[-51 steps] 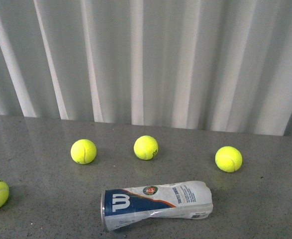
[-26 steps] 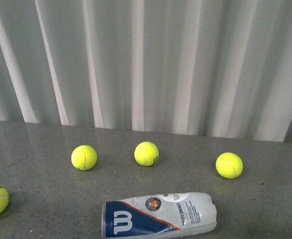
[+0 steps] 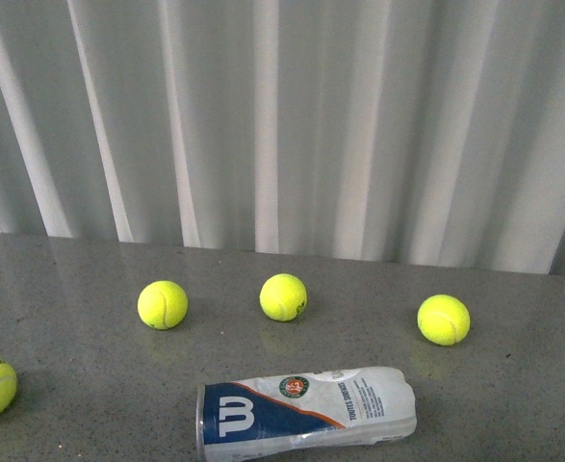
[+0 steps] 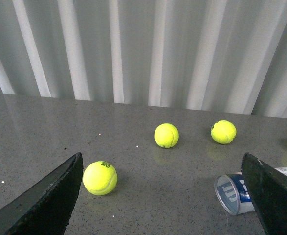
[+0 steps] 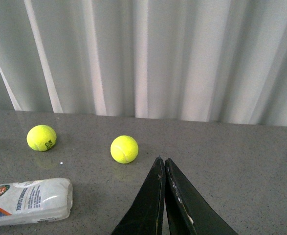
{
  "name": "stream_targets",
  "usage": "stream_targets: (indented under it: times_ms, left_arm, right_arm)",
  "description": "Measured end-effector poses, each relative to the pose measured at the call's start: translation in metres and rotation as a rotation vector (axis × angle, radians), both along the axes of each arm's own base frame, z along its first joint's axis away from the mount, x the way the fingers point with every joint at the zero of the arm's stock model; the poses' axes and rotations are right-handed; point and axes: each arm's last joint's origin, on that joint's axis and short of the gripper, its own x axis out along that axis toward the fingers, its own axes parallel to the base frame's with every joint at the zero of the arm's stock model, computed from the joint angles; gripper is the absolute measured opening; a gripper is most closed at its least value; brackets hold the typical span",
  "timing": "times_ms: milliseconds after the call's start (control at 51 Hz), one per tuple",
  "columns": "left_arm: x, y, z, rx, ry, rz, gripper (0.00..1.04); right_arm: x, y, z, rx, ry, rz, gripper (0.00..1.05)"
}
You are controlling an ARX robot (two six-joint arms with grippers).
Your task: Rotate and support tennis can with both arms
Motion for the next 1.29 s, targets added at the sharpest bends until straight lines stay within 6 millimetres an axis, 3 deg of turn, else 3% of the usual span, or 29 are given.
stream_targets:
  times_ms: [1294]
  left_arm:
    - [0.0,0.0,0.0,0.0,-0.001,0.0,0.98]
  right_arm:
    - [-0.038,0.0,0.001,0.0,-0.01,0.002,0.03]
